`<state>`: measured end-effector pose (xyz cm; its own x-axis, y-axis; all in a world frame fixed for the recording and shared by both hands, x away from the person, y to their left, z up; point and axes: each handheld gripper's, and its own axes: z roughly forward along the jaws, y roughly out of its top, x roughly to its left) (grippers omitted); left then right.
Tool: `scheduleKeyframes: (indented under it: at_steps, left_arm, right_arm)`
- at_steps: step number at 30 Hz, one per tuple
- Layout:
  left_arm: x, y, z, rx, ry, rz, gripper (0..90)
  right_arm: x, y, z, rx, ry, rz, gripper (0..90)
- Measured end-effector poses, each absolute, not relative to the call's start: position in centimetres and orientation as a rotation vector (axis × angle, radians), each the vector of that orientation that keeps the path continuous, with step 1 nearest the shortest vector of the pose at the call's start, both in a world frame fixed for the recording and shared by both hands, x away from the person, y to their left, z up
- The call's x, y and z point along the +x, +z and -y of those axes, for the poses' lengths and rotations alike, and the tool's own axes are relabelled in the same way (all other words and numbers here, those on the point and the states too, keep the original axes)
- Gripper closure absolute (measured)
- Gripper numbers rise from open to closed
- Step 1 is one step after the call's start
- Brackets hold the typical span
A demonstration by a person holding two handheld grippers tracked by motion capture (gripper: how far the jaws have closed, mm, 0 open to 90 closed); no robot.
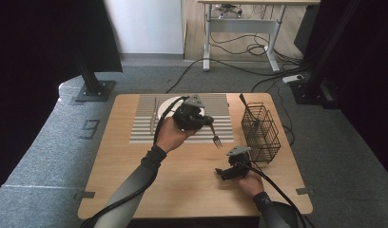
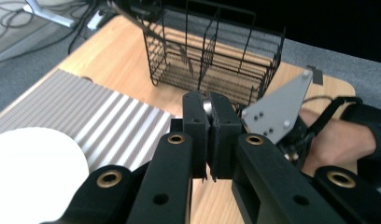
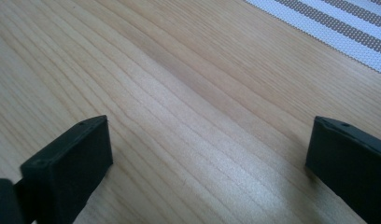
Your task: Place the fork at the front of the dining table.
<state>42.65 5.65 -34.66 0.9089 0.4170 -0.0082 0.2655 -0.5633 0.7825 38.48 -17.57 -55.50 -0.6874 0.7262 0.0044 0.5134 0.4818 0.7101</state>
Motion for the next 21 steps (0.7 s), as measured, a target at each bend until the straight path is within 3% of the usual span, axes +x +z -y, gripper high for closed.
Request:
scheduleKeyframes:
  at_steps: [11, 21]
  left_arm:
    - [42.2, -37.4, -7.3, 2.233, 0.188, -0.513, 87.0]
    - [42.0, -37.9, -7.1, 2.245, 0.168, -0.501, 87.0]
  right_arm:
    - [38.3, -52.2, 16.9, 0.952, 1.061, -2.425, 15.4]
    - [39.8, -48.1, 14.5, 0.851, 1.147, -2.455, 45.4]
